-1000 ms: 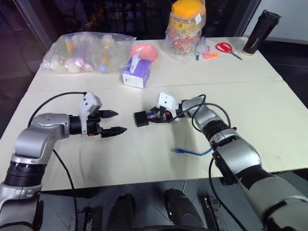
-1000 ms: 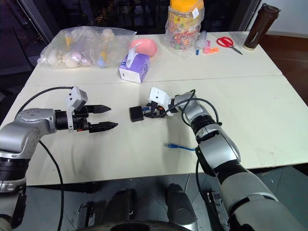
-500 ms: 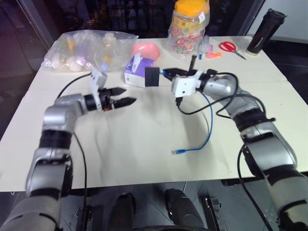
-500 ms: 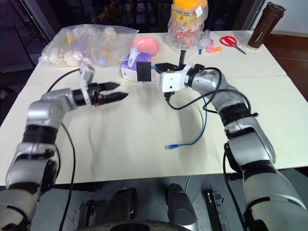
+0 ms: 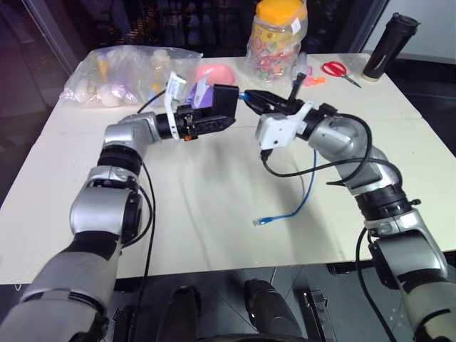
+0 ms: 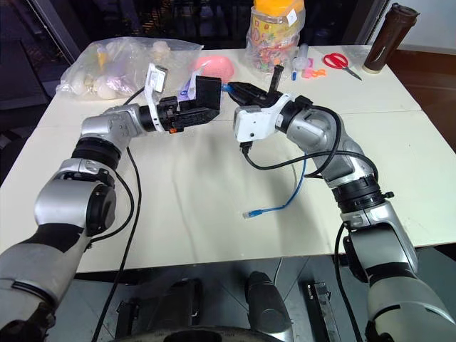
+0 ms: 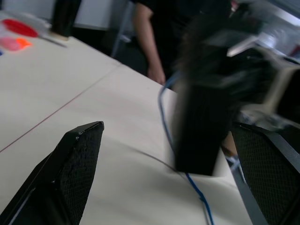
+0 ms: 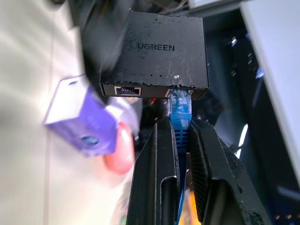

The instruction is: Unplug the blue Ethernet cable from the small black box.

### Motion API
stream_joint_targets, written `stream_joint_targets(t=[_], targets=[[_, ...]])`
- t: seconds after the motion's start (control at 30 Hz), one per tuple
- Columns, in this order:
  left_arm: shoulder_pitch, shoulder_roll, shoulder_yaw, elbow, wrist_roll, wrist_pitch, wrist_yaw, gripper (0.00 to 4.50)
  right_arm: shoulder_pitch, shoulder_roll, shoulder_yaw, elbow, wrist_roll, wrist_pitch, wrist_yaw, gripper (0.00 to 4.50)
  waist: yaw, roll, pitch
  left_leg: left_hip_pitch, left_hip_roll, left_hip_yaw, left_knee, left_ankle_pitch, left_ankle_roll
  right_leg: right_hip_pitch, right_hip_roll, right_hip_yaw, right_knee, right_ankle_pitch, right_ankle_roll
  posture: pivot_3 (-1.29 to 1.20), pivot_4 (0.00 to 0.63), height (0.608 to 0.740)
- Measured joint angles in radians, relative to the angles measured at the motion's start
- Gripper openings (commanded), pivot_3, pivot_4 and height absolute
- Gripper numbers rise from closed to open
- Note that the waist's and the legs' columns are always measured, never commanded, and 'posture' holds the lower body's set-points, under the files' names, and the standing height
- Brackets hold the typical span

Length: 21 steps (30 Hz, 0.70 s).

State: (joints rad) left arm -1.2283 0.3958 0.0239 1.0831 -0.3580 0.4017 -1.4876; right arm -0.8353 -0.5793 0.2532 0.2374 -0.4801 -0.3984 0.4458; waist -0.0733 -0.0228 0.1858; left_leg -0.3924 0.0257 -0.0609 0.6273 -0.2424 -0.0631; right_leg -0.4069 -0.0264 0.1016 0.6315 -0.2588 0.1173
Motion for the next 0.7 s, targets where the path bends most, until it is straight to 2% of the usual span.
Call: stream_joint_targets(t=[0.13,0.33,0.67,0.7], targets=[[0.016,0.034,-0.01,-0.005,0.031,0.0,-0.07,4.5,0.003,-0.01,-0.001,0.0,-0.007,0.029,0.003,0.04,0.002,0.0,0.0,0.0,0.0,0.0,0.0,0.0,0.0,0.0,0.0,0.0,0.0,0.0,0.0,0.0,0.15,0.74],[0.016,0.037,0.008,-0.004,0.047,-0.028,-0.016,4.5,0.008,-0.01,-0.001,0.0,-0.005,0.034,0.005,0.04,0.004,0.0,0.0,-0.001,0.0,0.0,0.0,0.0,0.0,0.0,-0.001,0.0,0.0,0.0,0.0,0.0,0.15,0.74],[-0.03,-0.03,0.05,0.054,0.052,-0.047,0.031,4.5,0.036,0.009,0.007,-0.05,0.003,0.044,0.034,0.04,0.004,0.0,0.0,-0.001,0.0,0.0,0.001,0.0,0.0,0.0,0.0,0.0,0.001,0.0,0.0,0.0,0.15,0.74],[-0.038,-0.038,0.051,0.058,0.052,-0.047,0.032,3.96,0.039,0.01,0.008,-0.06,0.004,0.045,0.036,0.0,0.004,0.0,0.0,-0.001,0.0,0.0,0.001,0.0,0.0,0.0,-0.001,0.0,0.001,0.0,0.0,0.0,0.15,0.74]])
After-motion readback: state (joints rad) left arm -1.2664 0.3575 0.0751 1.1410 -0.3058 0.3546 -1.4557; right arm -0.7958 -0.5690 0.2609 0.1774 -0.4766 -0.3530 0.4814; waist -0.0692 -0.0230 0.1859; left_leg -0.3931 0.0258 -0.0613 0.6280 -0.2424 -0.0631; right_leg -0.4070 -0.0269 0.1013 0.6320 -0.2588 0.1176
